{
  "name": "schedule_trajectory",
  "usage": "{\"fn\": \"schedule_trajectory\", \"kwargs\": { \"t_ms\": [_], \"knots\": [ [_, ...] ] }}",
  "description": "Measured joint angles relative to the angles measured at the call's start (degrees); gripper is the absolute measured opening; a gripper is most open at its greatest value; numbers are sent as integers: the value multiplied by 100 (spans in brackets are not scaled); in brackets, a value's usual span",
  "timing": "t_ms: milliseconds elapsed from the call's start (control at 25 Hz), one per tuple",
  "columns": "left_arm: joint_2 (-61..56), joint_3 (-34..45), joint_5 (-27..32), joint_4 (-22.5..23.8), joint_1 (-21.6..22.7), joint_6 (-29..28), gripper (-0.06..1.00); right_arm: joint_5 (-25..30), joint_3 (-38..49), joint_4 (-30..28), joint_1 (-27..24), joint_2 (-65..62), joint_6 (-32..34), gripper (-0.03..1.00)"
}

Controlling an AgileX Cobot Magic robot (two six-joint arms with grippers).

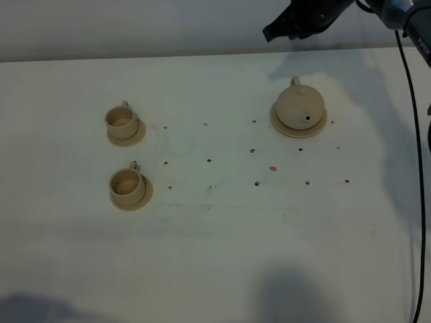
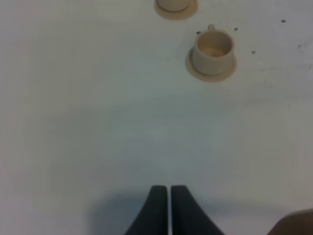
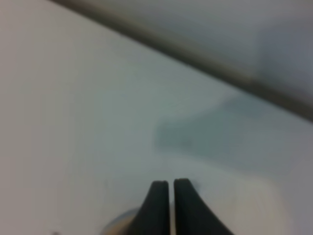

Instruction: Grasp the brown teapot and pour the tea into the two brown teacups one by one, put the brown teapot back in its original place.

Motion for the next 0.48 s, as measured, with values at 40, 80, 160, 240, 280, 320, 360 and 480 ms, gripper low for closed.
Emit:
{"fn": "schedule_trajectory", "kwargs": {
  "t_ms": [40, 80, 160, 240, 280, 320, 360, 480],
  "knots": [
    [0, 0, 0, 0, 0, 0, -1, 12, 0, 15, -7, 50, 0, 2],
    [0, 0, 0, 0, 0, 0, -1, 12, 0, 41, -7, 82, 0, 2],
    [0, 0, 0, 0, 0, 0, -1, 7, -2, 141, -7, 157, -5, 2],
    [0, 0, 0, 0, 0, 0, -1, -14, -13, 205, -7, 229, -5, 2],
    [0, 0, 0, 0, 0, 0, -1, -21, -20, 237, -7, 271, -11, 2],
    [0, 0, 0, 0, 0, 0, -1, -21, -20, 264, -7, 314, -18, 2],
    [0, 0, 0, 0, 0, 0, -1, -28, -20, 283, -7, 350, -23, 2],
    [0, 0, 0, 0, 0, 0, -1, -65, -20, 329, -7, 439, -25, 2]
  ]
}}
